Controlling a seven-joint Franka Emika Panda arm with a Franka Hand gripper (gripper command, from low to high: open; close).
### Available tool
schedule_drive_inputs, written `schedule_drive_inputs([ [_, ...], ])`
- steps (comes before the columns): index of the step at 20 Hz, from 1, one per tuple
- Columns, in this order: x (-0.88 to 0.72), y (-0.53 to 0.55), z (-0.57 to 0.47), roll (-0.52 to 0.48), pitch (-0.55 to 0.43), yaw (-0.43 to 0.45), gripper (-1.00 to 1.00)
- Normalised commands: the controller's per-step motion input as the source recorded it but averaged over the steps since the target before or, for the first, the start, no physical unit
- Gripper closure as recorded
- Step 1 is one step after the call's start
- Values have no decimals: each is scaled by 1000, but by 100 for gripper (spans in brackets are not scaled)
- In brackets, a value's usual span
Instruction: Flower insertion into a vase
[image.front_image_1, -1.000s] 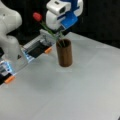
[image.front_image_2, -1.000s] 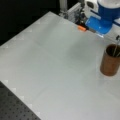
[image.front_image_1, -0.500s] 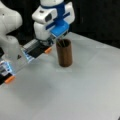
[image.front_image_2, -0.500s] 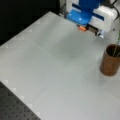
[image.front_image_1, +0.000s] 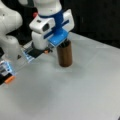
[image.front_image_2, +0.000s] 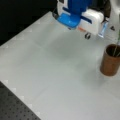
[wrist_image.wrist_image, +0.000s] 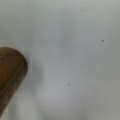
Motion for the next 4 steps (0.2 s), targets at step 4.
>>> schedule_drive_inputs([
  [4,355,-188,112,-35,107,139,-100],
])
